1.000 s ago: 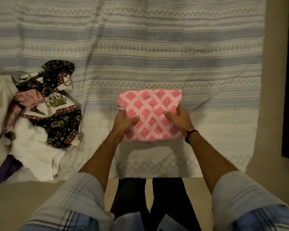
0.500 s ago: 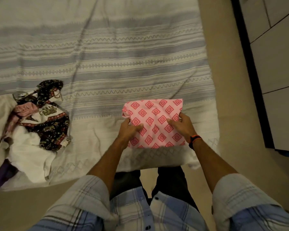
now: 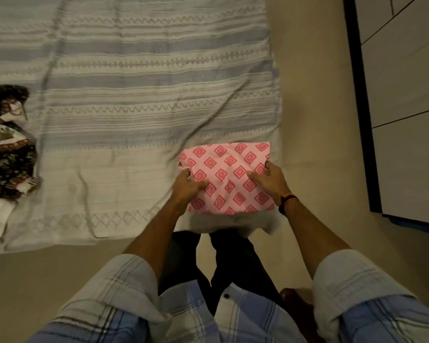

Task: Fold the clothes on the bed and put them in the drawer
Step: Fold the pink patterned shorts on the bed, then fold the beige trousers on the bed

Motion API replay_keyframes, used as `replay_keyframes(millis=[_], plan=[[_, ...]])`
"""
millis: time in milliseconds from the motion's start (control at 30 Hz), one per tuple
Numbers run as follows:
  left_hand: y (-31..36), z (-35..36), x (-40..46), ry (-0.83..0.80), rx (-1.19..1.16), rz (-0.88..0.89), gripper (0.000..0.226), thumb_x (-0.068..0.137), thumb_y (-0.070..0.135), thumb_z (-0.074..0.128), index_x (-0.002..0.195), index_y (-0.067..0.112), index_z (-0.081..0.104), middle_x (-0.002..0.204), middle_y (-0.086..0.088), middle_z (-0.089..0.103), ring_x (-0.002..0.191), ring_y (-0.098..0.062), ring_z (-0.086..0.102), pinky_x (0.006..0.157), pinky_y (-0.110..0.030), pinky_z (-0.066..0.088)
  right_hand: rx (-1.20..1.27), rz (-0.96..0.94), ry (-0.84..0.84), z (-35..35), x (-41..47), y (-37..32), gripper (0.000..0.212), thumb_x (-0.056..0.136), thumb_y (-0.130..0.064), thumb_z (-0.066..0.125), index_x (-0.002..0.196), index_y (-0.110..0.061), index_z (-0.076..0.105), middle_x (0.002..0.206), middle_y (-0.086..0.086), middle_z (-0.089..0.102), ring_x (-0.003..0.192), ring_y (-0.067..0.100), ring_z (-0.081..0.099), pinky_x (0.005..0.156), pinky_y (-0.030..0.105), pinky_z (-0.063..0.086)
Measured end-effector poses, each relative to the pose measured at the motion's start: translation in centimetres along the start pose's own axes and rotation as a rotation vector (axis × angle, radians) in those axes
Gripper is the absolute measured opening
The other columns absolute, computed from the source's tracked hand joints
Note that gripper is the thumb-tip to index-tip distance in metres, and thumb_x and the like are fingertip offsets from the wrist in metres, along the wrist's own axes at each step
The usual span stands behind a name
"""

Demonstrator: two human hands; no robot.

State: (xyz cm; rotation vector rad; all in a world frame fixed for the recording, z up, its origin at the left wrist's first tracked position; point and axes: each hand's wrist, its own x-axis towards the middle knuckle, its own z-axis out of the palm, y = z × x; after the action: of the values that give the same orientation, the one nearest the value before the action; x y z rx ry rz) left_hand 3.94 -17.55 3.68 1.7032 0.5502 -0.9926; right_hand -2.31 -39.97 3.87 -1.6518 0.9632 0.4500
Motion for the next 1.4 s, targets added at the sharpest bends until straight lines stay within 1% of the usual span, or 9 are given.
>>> replay_keyframes(millis=[233, 300, 400, 467, 567, 700, 1033, 1300, 1400], plan=[[-0.5, 1.7, 2.6, 0.073, -0.013, -0.029, 0.044, 0.081, 0.005, 0.07, 0.123, 0.014, 0.059, 0.118, -0.002, 0.069, 0.108, -0.023, 0.064, 0.092, -0.044, 0.052, 0.024, 0.016, 0.018, -1.5, 2.7, 1.8, 0.04, 0.088, -0.021, 0.073, 0.125, -0.015, 0.06, 0.113, -0.001, 0.069, 0.097, 0.017, 0.068, 0.089, 0.04, 0.057], [-0.9, 1.6, 3.6, 0.133, 0.113, -0.057, 0.043, 0.081, 0.007, 0.067, 0.123, 0.013, 0.058, 0.121, -0.006, 0.066, 0.113, -0.027, 0.062, 0.095, -0.047, 0.052, -0.15, 0.053, 0.084, -1.3, 3.3, 2.4, 0.053, 0.089, -0.019, 0.07, 0.136, -0.01, 0.048, 0.121, 0.007, 0.064, 0.104, 0.023, 0.064, 0.091, 0.038, 0.053], [-1.4, 2.2, 3.8, 0.247, 0.451, -0.084, 0.067, 0.078, 0.016, 0.071, 0.137, 0.007, 0.043, 0.13, -0.015, 0.057, 0.119, -0.034, 0.056, 0.097, -0.047, 0.05, -0.511, 0.029, 0.244, -0.6, 3.2, 3.1, 0.064, 0.084, -0.008, 0.066, 0.141, -0.005, 0.037, 0.138, 0.019, 0.047, 0.126, 0.037, 0.046, 0.104, 0.047, 0.042], [-1.7, 2.8, 3.1, 0.319, 0.566, 0.085, 0.064, 0.077, 0.012, 0.071, 0.136, 0.004, 0.046, 0.133, -0.018, 0.053, 0.12, -0.034, 0.054, 0.098, -0.045, 0.05, -0.637, -0.131, 0.247, 0.0, 2.4, 3.4, 0.06, 0.08, -0.003, 0.062, 0.136, -0.005, 0.043, 0.139, 0.018, 0.044, 0.125, 0.037, 0.044, 0.104, 0.049, 0.04], [-1.9, 3.8, 2.7, 0.189, 0.714, 0.317, 0.056, 0.083, 0.013, 0.067, 0.136, 0.007, 0.049, 0.139, -0.016, 0.049, 0.129, -0.032, 0.045, 0.108, -0.045, 0.04, -0.715, -0.246, 0.081, 0.8, 2.0, 4.0, 0.055, 0.079, -0.001, 0.058, 0.133, -0.006, 0.049, 0.137, 0.015, 0.047, 0.122, 0.034, 0.046, 0.103, 0.048, 0.042], [-1.9, 4.8, 3.0, -0.096, 0.862, 0.214, 0.06, 0.083, 0.018, 0.07, 0.138, 0.008, 0.047, 0.143, -0.012, 0.044, 0.132, -0.028, 0.04, 0.11, -0.039, 0.033, -0.764, -0.204, -0.062, 1.3, 2.3, 4.4, 0.058, 0.081, -0.006, 0.06, 0.137, -0.005, 0.046, 0.142, 0.014, 0.044, 0.126, 0.034, 0.043, 0.104, 0.045, 0.041], [0.1, 4.2, 1.1, -0.045, 0.729, 0.099, 0.076, 0.083, 0.018, 0.074, 0.148, 0.01, 0.036, 0.152, -0.011, 0.039, 0.137, -0.03, 0.039, 0.112, -0.04, 0.033, -0.679, -0.193, -0.11, 0.3, 2.0, 2.0, 0.06, 0.086, -0.014, 0.064, 0.142, -0.008, 0.043, 0.143, 0.013, 0.046, 0.13, 0.031, 0.044, 0.108, 0.04, 0.038], [2.7, 1.4, -5.0, 0.074, 0.534, 0.146, 0.063, 0.086, 0.017, 0.072, 0.142, 0.007, 0.043, 0.14, -0.011, 0.053, 0.126, -0.029, 0.052, 0.1, -0.04, 0.045, -0.651, -0.359, -0.143, 1.6, -2.2, -3.6, 0.057, 0.084, -0.018, 0.069, 0.137, -0.013, 0.049, 0.137, 0.009, 0.05, 0.123, 0.026, 0.051, 0.107, 0.04, 0.041], [2.3, -1.4, -7.4, 0.146, 0.466, 0.17, 0.075, 0.083, 0.026, 0.076, 0.146, 0.01, 0.037, 0.147, -0.011, 0.046, 0.129, -0.029, 0.05, 0.104, -0.044, 0.045, -0.642, -0.443, -0.172, 3.9, -4.5, -6.0, 0.055, 0.083, -0.018, 0.07, 0.135, -0.015, 0.051, 0.136, 0.008, 0.052, 0.121, 0.025, 0.053, 0.105, 0.043, 0.045]])
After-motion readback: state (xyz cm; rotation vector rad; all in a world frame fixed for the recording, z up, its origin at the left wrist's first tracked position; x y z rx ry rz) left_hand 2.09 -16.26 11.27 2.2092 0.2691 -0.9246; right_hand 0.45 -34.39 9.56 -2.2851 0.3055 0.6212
